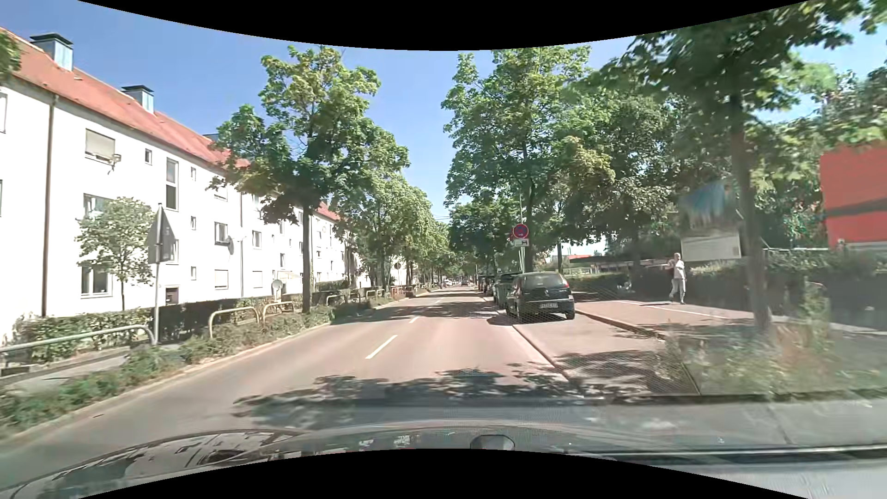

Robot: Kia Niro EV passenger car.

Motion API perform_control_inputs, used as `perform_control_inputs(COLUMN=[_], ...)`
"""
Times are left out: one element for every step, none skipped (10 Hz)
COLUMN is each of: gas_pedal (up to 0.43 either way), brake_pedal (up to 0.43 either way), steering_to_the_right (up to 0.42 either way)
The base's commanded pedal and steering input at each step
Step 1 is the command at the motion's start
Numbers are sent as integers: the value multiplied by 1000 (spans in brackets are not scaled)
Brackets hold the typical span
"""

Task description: Follow the waypoints while adhering to traffic rules and regulations

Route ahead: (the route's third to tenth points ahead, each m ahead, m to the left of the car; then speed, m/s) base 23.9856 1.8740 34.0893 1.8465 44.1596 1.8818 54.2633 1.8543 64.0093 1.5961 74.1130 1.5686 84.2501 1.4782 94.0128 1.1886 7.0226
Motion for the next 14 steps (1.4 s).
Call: perform_control_inputs(gas_pedal=[67, 67, 67, 67, 67, 67, 67, 67, 79, 79, 87, 87, 87, 87], brake_pedal=[0, 0, 0, 0, 0, 0, 0, 0, 0, 0, 0, 0, 0, 0], steering_to_the_right=[-5, -4, -1, 2, 3, 2, 3, 3, 3, 3, 2, 3, 3, 2])
